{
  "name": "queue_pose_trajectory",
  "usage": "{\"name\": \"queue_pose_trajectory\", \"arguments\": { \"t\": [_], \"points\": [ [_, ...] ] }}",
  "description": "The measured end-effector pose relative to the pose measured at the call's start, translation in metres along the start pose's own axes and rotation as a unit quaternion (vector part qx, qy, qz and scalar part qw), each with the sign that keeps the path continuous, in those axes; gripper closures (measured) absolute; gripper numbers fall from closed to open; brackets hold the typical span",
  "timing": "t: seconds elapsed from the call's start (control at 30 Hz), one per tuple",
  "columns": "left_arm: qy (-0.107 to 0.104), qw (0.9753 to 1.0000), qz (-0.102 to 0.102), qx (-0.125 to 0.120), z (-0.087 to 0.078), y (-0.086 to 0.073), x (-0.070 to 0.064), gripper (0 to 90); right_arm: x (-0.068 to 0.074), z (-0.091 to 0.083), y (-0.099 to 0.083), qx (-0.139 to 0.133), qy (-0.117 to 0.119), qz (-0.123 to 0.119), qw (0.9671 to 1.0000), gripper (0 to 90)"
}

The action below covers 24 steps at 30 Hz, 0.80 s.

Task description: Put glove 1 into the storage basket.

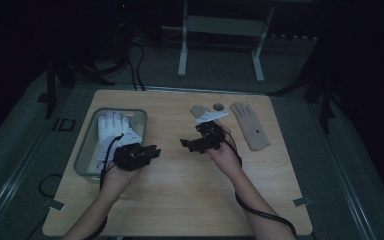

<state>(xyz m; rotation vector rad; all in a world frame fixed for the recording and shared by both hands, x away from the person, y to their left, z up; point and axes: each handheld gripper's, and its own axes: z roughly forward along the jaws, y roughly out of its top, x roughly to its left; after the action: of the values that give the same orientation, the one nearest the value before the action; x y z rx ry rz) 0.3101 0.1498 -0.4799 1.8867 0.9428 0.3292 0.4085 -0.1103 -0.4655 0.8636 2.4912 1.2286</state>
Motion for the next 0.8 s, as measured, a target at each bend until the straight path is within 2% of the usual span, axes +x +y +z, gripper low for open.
{"name": "queue_pose_trajectory", "arguments": {
  "t": [0.1,0.3,0.37,0.53,0.63,0.67,0.73,0.8],
  "points": [
    [-0.005,0.9999,0.014,-0.008,0.005,-0.005,-0.01,72.7,-0.012,-0.006,-0.01,-0.005,-0.005,-0.003,1.0,15.5],
    [-0.026,0.9992,0.025,-0.018,0.016,-0.016,-0.027,71.5,-0.031,-0.013,-0.024,-0.004,-0.018,-0.011,0.9998,15.4],
    [-0.033,0.9989,0.027,-0.02,0.019,-0.02,-0.03,71.5,-0.038,-0.014,-0.028,-0.009,-0.018,-0.003,0.9998,15.4],
    [-0.032,0.9985,0.037,-0.022,0.027,-0.035,-0.04,70.4,-0.055,-0.015,-0.039,-0.018,-0.022,0.01,0.9995,15.0],
    [-0.038,0.9984,0.038,-0.017,0.032,-0.044,-0.044,67.6,-0.064,-0.012,-0.045,-0.002,-0.027,0.029,0.9992,14.1],
    [-0.04,0.9983,0.039,-0.019,0.034,-0.047,-0.045,67.6,-0.067,-0.011,-0.047,-0.003,-0.03,0.029,0.9991,13.9],
    [-0.037,0.9983,0.041,-0.017,0.036,-0.052,-0.046,64.4,-0.068,-0.009,-0.049,0.001,-0.049,0.013,0.9987,11.0],
    [-0.039,0.9984,0.036,-0.02,0.039,-0.058,-0.047,60.3,-0.07,-0.006,-0.051,0.002,-0.062,0.009,0.998,10.8]
  ]
}}
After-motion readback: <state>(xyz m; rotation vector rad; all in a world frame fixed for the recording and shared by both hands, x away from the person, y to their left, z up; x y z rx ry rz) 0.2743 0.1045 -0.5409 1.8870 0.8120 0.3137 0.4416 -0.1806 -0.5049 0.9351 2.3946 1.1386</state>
